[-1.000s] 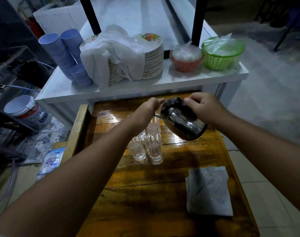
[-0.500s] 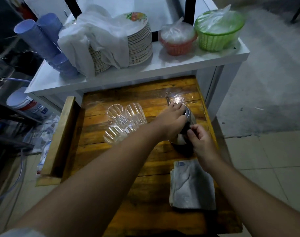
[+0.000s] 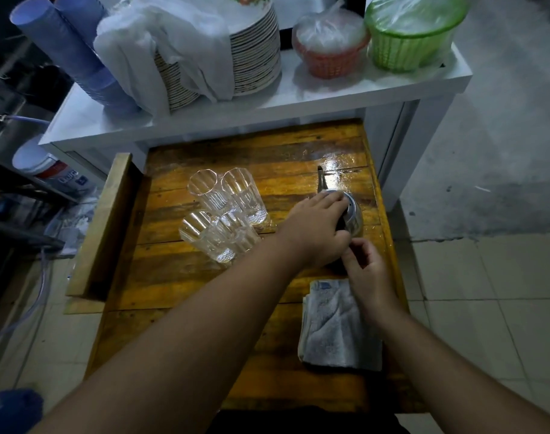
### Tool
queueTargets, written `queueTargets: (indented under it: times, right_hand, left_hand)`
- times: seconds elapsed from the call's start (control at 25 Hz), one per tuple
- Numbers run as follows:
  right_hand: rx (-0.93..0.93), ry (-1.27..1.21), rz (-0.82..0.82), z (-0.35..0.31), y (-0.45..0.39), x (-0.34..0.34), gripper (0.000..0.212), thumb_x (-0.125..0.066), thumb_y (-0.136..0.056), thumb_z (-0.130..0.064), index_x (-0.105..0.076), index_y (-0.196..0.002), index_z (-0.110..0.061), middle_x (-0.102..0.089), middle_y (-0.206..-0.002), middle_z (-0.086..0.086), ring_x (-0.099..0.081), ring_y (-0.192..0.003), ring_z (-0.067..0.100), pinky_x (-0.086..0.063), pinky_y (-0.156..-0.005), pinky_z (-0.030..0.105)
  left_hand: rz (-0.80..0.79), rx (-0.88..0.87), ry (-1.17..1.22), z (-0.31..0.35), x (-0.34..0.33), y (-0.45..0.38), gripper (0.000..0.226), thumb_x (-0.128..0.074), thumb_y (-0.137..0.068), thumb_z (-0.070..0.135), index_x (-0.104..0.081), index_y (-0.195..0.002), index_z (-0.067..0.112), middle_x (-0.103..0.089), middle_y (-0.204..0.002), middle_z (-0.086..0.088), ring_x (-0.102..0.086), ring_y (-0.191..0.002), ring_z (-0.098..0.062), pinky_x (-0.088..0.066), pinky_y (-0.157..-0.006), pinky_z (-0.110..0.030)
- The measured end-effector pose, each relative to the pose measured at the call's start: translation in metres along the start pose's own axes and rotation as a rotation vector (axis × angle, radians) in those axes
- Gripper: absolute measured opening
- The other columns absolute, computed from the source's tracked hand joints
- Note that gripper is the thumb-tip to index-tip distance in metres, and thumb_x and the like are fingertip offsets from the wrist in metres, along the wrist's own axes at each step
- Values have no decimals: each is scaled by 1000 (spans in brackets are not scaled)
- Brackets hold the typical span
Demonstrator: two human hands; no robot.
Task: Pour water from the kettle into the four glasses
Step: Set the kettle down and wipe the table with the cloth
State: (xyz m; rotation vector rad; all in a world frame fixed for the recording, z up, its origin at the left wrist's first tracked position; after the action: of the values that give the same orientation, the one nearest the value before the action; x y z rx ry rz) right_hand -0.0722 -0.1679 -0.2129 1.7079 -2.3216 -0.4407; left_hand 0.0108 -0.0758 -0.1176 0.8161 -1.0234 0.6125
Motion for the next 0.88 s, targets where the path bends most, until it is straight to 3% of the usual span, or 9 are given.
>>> queueTargets:
  times: [0.08, 0.16, 0.28, 0.36, 0.44, 0.48, 0.56, 0.76, 0.88]
  right_hand:
    - [40, 74, 109, 3, 8, 7, 24, -61, -95, -37, -55, -116, -27, -64, -112, 0, -63, -102, 16, -52, -76, 28]
    - [114, 235, 185, 9, 24, 18, 27, -56, -91, -47, -53, -114, -34, -62, -114, 3, -60, -105, 20, -52, -79, 35]
    - [288, 811, 14, 43, 64, 8, 37, -46, -90, -51, -57, -119, -32, -60, -127, 2, -52, -119, 26, -47, -94, 49]
    - [327, 1091, -147, 73, 85, -6, 50, -45, -89, -57, -54, -134, -37, -51, -148, -1, -42, -137, 31, -34, -108, 60]
    - [274, 1256, -216, 95, 88, -15, 68, -42, -85, -66, -39, -149, -42, -30, -164, -3, -21, -150, 35, -9, -117, 65]
    - [237, 1308, -210, 101, 85, -21, 76, -39, -83, -71, -30, -153, -43, -18, -168, -4, -10, -153, 35, 3, -117, 63]
    - [181, 1378, -109, 100, 76, -30, 87, -32, -80, -78, -20, -157, -38, -11, -170, -2, -1, -154, 34, 13, -114, 63]
    - [155, 1371, 90, 93, 64, -82, 82, -33, -87, -67, -26, -157, -24, -25, -167, 5, -11, -153, 31, 3, -115, 69]
    - [207, 1349, 122, 89, 57, -129, 77, -36, -89, -59, -27, -157, -22, -30, -165, 5, -16, -153, 30, -2, -116, 67]
  left_hand:
    - [88, 23, 61, 5, 4, 4, 69, -36, -91, 37, -22, -156, 18, -15, -165, -2, -7, -152, -18, -4, -120, -41]
    - [225, 40, 278, 4, 1, 30, 64, -38, -94, 34, -24, -155, 21, -17, -165, 1, -9, -151, -15, -5, -119, -41]
    - [265, 120, 561, -28, -47, 110, 58, -45, -95, 35, -30, -152, 32, -28, -160, 10, -16, -148, -6, -15, -118, -43]
    - [173, 246, 508, -70, -96, 160, 60, -49, -93, 39, -29, -150, 37, -27, -159, 15, -16, -149, -6, -21, -118, -47]
    - [74, 445, 398, -127, -133, 193, 68, -51, -93, 43, -20, -153, 34, -16, -160, 15, -10, -151, -12, -19, -119, -49]
    - [47, 537, 352, -156, -142, 205, 74, -52, -93, 44, -15, -155, 31, -10, -162, 12, -5, -152, -16, -17, -119, -49]
    - [47, 642, 253, -202, -145, 217, 84, -52, -92, 49, -6, -157, 25, -1, -166, 1, 3, -152, -22, -13, -117, -49]
    - [-57, 594, 117, -248, -159, 219, 87, -38, -92, 61, 8, -157, 23, 11, -166, -4, 11, -151, -25, -3, -119, -48]
    - [-29, 581, 135, -253, -160, 219, 87, -38, -92, 62, 7, -157, 26, 10, -166, -1, 10, -151, -23, -3, -119, -46]
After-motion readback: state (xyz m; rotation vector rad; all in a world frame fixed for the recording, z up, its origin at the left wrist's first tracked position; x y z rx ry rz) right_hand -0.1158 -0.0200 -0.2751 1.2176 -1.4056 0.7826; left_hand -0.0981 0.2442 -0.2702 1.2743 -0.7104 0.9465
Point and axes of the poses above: each hand's wrist, its own y-axis away from the middle knuckle, its own x-axis out of the back of the hand, z = x × y, the point moved 6 cm from there along -y, towards the middle knuckle
